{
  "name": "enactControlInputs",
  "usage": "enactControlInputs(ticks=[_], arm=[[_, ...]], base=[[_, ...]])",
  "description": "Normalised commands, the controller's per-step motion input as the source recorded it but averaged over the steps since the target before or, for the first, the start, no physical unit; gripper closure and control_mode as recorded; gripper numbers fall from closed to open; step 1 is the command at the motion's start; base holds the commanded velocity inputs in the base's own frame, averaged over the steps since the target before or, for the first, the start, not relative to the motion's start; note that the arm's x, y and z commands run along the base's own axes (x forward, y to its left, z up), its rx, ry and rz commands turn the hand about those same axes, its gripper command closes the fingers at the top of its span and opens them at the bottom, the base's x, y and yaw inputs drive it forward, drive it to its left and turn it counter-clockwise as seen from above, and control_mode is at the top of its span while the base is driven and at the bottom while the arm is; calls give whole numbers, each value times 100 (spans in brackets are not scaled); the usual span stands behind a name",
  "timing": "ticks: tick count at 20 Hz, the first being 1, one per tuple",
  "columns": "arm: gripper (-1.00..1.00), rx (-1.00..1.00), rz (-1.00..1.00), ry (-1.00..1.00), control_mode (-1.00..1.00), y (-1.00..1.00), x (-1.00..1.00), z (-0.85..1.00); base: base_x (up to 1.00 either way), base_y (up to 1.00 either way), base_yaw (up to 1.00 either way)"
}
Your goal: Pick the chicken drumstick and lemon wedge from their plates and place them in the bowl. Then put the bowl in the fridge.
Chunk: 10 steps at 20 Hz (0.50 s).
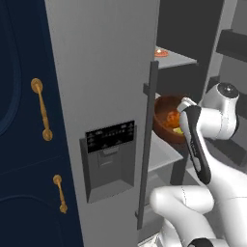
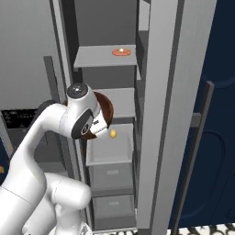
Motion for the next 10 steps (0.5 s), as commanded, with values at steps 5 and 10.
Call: enactControlInputs(ticks=[5,10], arm=[[100,0,-16,12,-100,-54,54,-5],[100,0,-22,6,-100,-69,12,-1]], base=[[0,0,0],[0,0,0]])
